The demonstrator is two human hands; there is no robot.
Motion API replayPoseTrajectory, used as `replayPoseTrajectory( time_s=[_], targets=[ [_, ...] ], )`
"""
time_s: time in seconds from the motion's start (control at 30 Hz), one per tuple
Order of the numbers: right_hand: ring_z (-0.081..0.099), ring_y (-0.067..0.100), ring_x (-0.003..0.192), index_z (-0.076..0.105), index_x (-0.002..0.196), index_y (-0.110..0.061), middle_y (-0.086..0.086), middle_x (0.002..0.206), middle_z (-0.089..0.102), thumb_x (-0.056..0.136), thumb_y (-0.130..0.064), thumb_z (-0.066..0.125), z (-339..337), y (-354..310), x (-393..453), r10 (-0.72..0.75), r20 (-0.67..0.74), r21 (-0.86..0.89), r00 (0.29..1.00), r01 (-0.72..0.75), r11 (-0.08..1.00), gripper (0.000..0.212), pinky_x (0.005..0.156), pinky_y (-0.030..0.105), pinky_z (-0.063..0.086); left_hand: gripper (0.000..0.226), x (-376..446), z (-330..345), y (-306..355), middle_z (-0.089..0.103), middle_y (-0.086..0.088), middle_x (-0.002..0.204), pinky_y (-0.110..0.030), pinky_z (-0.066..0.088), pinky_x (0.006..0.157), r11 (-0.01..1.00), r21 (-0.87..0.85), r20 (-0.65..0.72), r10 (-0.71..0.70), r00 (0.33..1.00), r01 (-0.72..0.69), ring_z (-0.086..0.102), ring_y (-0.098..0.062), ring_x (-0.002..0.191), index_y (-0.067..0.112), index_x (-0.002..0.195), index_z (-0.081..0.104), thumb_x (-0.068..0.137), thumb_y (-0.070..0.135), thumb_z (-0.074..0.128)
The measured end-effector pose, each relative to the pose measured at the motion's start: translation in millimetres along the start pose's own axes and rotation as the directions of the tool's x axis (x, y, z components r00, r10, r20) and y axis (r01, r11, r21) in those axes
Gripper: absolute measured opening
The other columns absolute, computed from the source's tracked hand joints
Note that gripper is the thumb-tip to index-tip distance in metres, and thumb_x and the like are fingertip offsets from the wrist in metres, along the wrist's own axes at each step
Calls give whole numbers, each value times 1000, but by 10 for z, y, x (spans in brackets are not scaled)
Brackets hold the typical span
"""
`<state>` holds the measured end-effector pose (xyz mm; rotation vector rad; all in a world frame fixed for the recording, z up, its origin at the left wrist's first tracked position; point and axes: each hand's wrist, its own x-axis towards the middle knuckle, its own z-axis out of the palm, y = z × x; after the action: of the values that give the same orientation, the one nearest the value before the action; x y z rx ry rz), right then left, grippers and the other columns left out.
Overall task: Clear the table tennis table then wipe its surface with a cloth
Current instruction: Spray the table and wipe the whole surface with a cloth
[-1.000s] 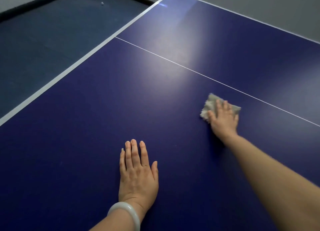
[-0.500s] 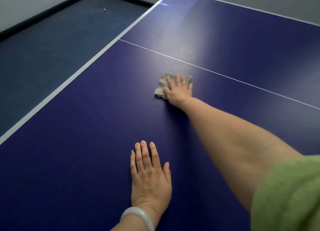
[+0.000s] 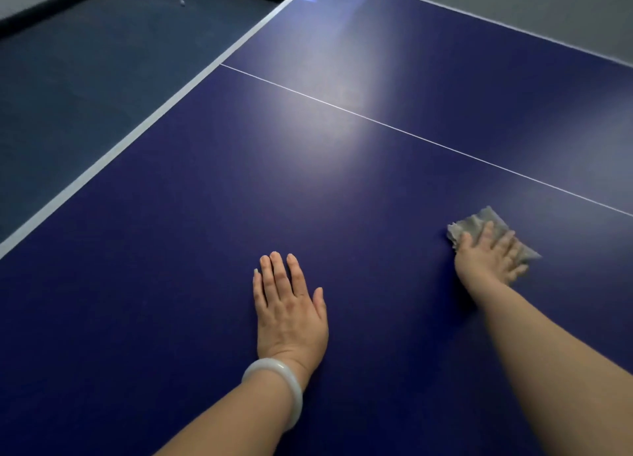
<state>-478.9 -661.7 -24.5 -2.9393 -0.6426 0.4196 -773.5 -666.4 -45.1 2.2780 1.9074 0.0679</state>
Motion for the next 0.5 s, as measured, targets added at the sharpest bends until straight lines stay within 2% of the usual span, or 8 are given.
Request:
replayPoseTrajectory(
  time_s=[0.03,0.07,0.17,0.23,0.33,0.4,0.47,0.5],
  targets=[
    [-10,27,149,5,156,-27,7,163,-8,101,-52,20,63,-35,-127,23,-18,8,1000,-23,1000,63,117,52,-9,71,-2,-4,-3,33,-25,151,-51,18,117,1000,1,12,-1,1000,1,26,-38,143,-1,145,36,93,44,19],
    [-10,27,149,4,156,-27,8,163,-8,101,-51,21,151,-128,-268,-16,-24,5,1000,16,1000,62,117,52,-10,71,-1,-15,-7,33,-25,151,-50,17,117,1000,-3,22,2,1000,-2,25,-38,144,0,146,36,93,44,19],
    [-16,23,148,-4,155,-29,5,162,-15,101,-51,22,399,-475,-693,-281,43,-6,959,281,960,63,115,48,-16,68,-3,-41,-8,31,-23,153,-48,14,118,1000,-28,42,-8,999,9,23,-36,145,2,147,33,95,43,20],
    [-19,21,148,-5,154,-32,3,161,-18,101,-51,23,442,-560,-859,-347,91,14,933,347,938,63,115,46,-17,69,-12,-98,-31,27,-20,155,-46,13,120,996,-83,60,-8,998,13,19,-34,146,5,149,31,95,45,18],
    [-19,19,148,0,155,-34,0,162,-17,103,-48,23,366,-525,-847,-361,162,62,918,356,933,58,116,46,-15,61,-25,-221,-185,4,-10,162,-35,-1,122,960,-271,61,91,994,-72,-3,-25,150,15,154,16,101,44,24],
    [-19,18,148,3,155,-34,-2,162,-17,103,-47,21,300,-518,-845,-354,214,95,910,342,935,56,116,46,-15,65,-141,-321,-393,-10,-3,162,-28,-10,118,928,-360,85,137,987,-97,-16,-18,148,21,155,5,101,45,33],
    [-19,18,148,4,155,-34,-1,162,-17,103,-48,22,270,-590,-880,-322,227,138,919,297,945,57,116,47,-16,80,-366,-367,-665,-24,-2,159,-29,-16,117,949,-305,105,113,988,-77,-29,-16,144,22,154,-8,96,60,32],
    [-19,18,147,4,155,-34,0,162,-17,103,-50,22,272,-661,-913,-309,232,159,922,277,948,58,116,47,-16,90,-480,-362,-778,-31,-2,157,-30,-19,117,962,-265,132,108,985,-69,-36,-16,140,22,153,-15,89,73,25]
  ],
)
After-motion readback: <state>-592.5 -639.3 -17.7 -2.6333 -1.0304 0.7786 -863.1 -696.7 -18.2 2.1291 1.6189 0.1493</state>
